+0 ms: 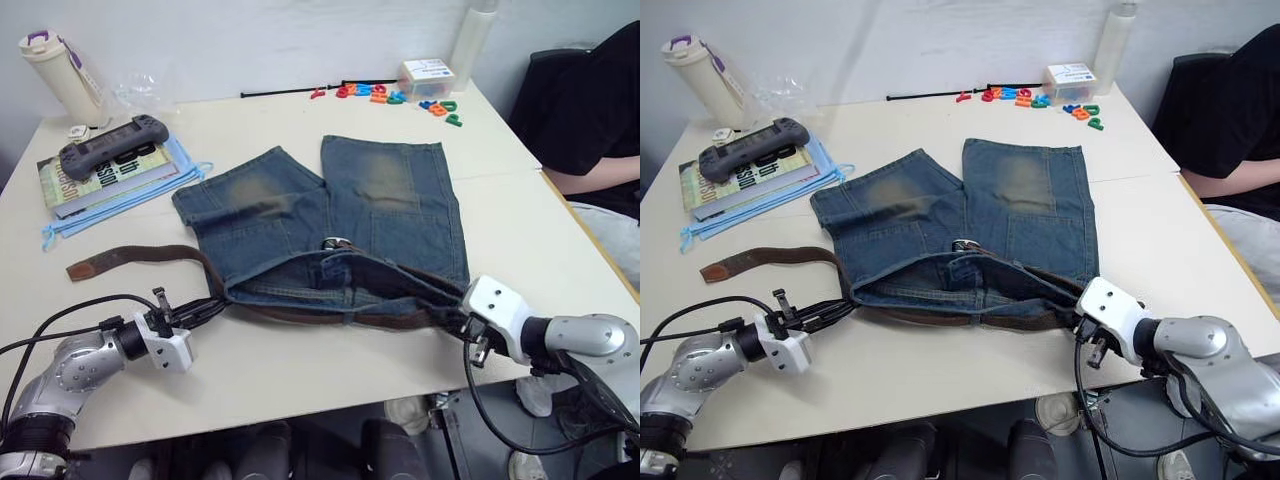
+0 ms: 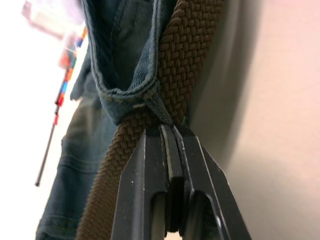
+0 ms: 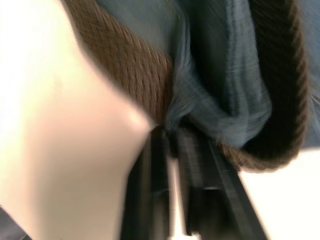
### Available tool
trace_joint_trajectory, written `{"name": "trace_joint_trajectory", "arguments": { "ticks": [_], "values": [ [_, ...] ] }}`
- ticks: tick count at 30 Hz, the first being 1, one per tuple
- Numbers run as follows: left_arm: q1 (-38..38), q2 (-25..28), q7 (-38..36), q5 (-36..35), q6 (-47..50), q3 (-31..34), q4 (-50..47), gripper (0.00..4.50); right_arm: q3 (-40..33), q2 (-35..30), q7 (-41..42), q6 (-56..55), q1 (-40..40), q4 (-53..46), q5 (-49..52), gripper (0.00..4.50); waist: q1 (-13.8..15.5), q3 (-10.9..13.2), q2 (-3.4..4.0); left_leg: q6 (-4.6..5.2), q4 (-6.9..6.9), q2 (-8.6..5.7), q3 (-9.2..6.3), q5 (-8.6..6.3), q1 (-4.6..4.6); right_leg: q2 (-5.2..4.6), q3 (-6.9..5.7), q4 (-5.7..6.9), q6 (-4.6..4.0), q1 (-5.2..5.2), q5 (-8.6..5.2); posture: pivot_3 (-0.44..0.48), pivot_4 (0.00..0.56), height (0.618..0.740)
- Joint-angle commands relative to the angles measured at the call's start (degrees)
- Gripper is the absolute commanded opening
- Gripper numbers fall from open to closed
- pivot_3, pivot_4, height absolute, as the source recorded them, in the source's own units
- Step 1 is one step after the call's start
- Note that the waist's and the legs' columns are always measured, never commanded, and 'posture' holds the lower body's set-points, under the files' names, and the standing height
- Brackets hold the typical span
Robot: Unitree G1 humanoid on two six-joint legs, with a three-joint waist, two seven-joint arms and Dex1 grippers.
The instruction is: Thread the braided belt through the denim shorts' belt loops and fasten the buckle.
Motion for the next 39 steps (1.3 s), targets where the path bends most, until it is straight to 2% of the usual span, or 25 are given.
{"name": "trace_joint_trajectory", "arguments": {
  "ticks": [1,4,6,12,14,17,21,24,27,29,35,39],
  "values": [
    [3.03,1.89,-3.27,-2.42,2.81,-2.41,-1.68,1.41,-2.45,-0.90,-0.68,0.42,0.40,-0.09,-1.11,2.40,-0.31,0.00,-0.01,-0.01,0.01,0.01,0.00,0.00,-0.01,0.00,0.00,0.00,0.00,-0.02,0.00,0.000,0.150,0.714],
    [4.32,4.50,-4.49,-4.82,2.75,-2.06,-3.00,2.74,-4.92,-1.91,-0.58,1.58,1.33,-0.38,-1.09,3.86,-0.35,0.01,-0.01,-0.04,0.03,0.07,0.02,-0.03,-0.04,0.04,-0.01,0.00,-0.01,-0.06,0.00,0.000,0.150,0.714],
    [6.03,6.92,-6.65,-8.81,3.06,-1.90,-4.23,3.48,-7.32,-2.33,-0.11,2.75,1.65,-1.00,-0.19,4.50,-0.35,0.00,-0.01,-0.04,0.07,0.08,0.02,-0.04,-0.06,0.03,-0.07,0.00,-0.01,-0.06,0.00,0.000,0.150,0.714],
    [12.52,13.08,-15.17,-22.51,8.93,-1.33,-11.36,3.48,-14.84,-2.12,1.53,7.10,0.55,-2.38,3.87,4.50,-0.37,0.03,-0.02,-0.03,0.12,0.22,0.07,-0.19,-0.07,0.08,-0.11,-0.05,-0.07,-0.06,-0.03,0.000,0.150,0.714],
    [14.93,14.95,-18.81,-33.87,20.71,0.25,-20.50,3.48,-18.78,1.53,0.02,11.36,-6.63,-2.51,10.14,4.50,-0.47,0.09,-0.07,0.00,0.15,0.25,0.07,-0.22,-0.09,0.08,-0.12,-0.06,-0.09,-0.05,-0.02,0.000,0.150,0.714],
    [13.81,15.40,-19.12,-47.17,39.94,2.67,-30.45,3.48,-22.03,9.30,-6.19,17.44,-18.56,0.04,15.76,4.50,-0.46,0.16,-0.11,-0.04,0.35,0.43,-0.01,-0.27,-0.18,0.17,-0.16,-0.07,-0.24,-0.03,0.07,0.000,0.150,0.714],
    [12.06,14.25,-18.56,-60.17,59.15,5.38,-37.20,3.48,-21.85,13.84,-10.55,19.92,-24.10,1.45,17.48,4.50,-0.19,0.16,-0.11,-0.13,0.32,0.47,-0.24,-0.27,-0.23,0.20,-0.40,-0.07,-0.35,-0.02,0.02,0.000,0.150,0.714],
    [7.43,11.74,-13.50,-65.73,71.08,6.57,-38.56,3.48,-18.78,15.08,-12.19,18.51,-25.28,2.34,16.43,4.50,-0.25,0.20,-0.03,-0.13,0.34,0.41,-0.18,-0.26,-0.36,0.18,-0.44,0.07,-0.33,-0.08,0.03,0.000,0.150,0.714],
    [0.28,6.41,-7.20,-68.76,78.46,7.65,-37.20,3.48,-14.08,16.13,-14.50,15.88,-25.60,4.15,13.43,4.50,-0.29,0.21,-0.05,-0.07,0.45,0.40,-0.10,-0.26,-0.37,0.19,-0.55,0.10,-0.28,-0.06,0.06,0.000,0.150,0.714],
    [-2.85,3.75,-5.51,-68.60,81.59,8.09,-37.01,3.48,-12.15,17.18,-16.35,14.63,-25.83,5.59,11.87,4.50,-0.32,0.20,-0.11,-0.07,0.60,0.39,-0.10,-0.26,-0.38,0.19,-0.56,0.22,-0.28,-0.06,0.06,0.000,0.150,0.714],
    [-7.58,-1.47,-5.19,-60.75,84.57,3.94,-38.58,3.48,-6.90,16.43,-18.47,10.86,-24.44,11.08,6.14,4.50,-0.32,0.20,-0.11,-0.08,0.62,0.36,-0.01,-0.26,-0.37,0.21,-0.53,0.24,-0.28,-0.10,0.06,0.000,0.150,0.714],
    [-14.58,-6.91,-5.06,-54.94,87.12,-1.62,-33.63,3.48,-2.78,19.61,-20.39,8.51,-27.40,16.34,3.00,4.50,-0.29,0.22,-0.16,-0.08,0.67,0.31,0.01,-0.25,-0.38,0.22,-0.54,0.25,-0.28,-0.09,0.06,0.000,0.150,0.714]
  ]
}}
